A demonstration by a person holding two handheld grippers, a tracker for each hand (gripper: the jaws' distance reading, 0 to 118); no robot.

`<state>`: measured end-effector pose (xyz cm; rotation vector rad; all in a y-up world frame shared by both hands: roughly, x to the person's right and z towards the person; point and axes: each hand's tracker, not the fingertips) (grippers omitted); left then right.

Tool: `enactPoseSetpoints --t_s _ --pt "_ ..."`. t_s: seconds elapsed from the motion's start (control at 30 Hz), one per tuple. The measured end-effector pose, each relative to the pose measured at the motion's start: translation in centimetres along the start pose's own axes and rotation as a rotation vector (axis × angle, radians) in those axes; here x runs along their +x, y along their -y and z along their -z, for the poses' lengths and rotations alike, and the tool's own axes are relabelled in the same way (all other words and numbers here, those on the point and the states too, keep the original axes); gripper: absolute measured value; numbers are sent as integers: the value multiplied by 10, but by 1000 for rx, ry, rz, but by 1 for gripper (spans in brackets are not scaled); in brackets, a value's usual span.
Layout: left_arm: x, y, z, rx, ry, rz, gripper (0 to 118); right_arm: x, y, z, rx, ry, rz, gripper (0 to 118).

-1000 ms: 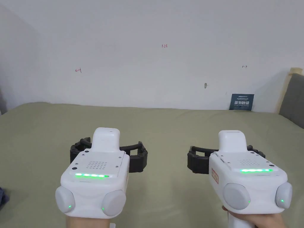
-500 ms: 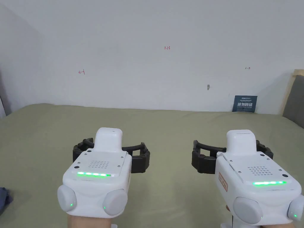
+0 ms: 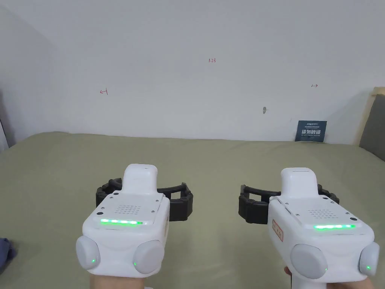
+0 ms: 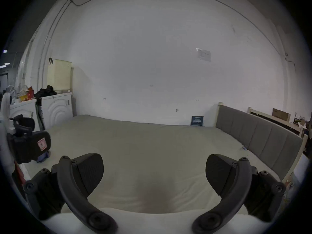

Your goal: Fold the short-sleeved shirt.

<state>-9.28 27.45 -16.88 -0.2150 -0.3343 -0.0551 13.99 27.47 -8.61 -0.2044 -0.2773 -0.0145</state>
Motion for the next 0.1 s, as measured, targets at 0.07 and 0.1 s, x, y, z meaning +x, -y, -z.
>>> enactPoseSetpoints --t_s 0.07,0.1 --pt "-1 -2 0 -4 5 -13 118 5 -5 -1 -64 -15 114 118" --pt "-1 -2 0 -5 8 -17 118 7 -7 -2 -91 -19 153 118"
